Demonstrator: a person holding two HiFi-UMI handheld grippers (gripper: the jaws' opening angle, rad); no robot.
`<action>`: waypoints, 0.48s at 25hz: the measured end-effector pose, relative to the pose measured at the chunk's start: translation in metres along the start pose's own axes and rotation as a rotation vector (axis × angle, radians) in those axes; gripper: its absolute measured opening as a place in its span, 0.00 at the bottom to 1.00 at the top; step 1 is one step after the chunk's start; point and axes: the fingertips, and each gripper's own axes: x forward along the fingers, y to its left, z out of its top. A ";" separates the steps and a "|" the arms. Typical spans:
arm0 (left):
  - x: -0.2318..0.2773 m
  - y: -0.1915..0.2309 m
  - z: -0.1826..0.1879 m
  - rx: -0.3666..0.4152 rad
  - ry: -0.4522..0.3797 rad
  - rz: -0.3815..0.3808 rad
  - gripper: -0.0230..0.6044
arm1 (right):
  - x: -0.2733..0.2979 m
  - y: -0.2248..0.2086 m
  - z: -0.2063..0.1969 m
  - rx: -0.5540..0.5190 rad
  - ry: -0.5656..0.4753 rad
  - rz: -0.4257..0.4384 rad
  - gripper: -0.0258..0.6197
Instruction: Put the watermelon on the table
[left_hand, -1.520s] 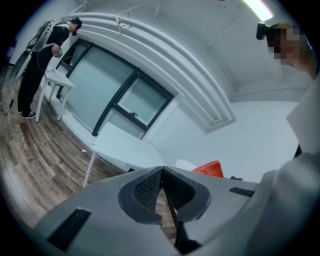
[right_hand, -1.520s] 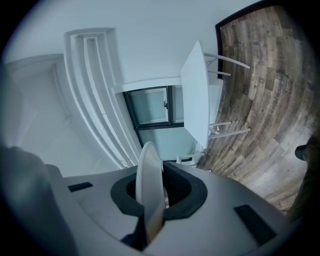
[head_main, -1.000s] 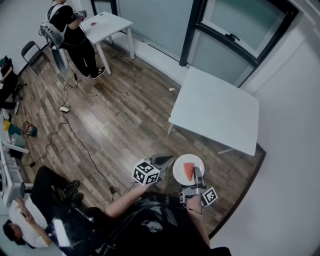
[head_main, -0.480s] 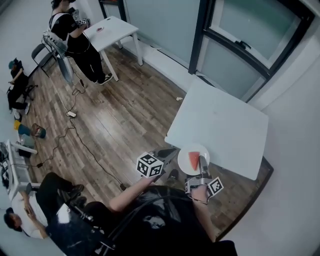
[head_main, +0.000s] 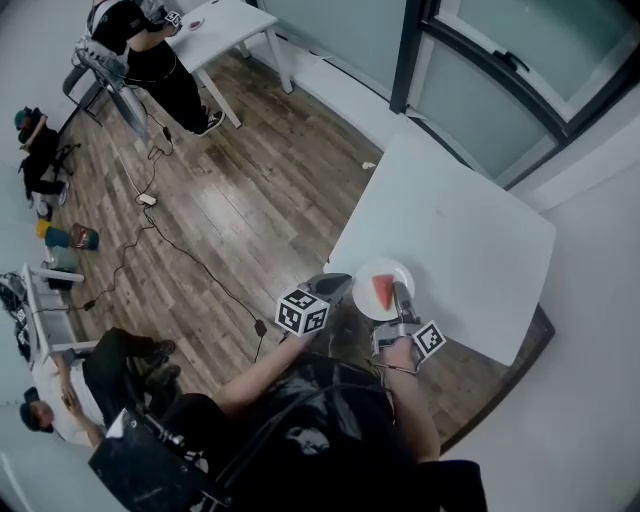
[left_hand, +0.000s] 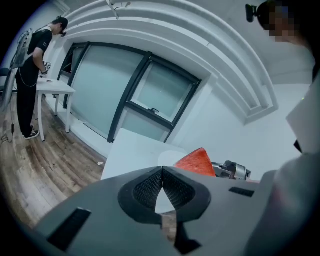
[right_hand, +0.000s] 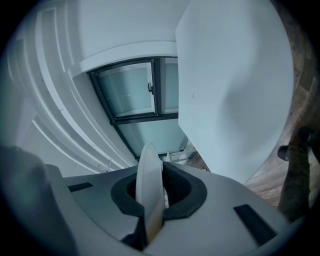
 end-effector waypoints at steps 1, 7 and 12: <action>0.007 0.012 0.002 -0.003 -0.003 0.015 0.05 | 0.014 -0.006 0.004 -0.013 0.003 -0.008 0.08; 0.058 0.080 -0.013 -0.042 0.022 0.109 0.05 | 0.078 -0.054 0.022 -0.021 -0.009 -0.059 0.08; 0.091 0.112 -0.013 -0.058 0.082 0.095 0.05 | 0.120 -0.086 0.037 -0.012 -0.034 -0.124 0.08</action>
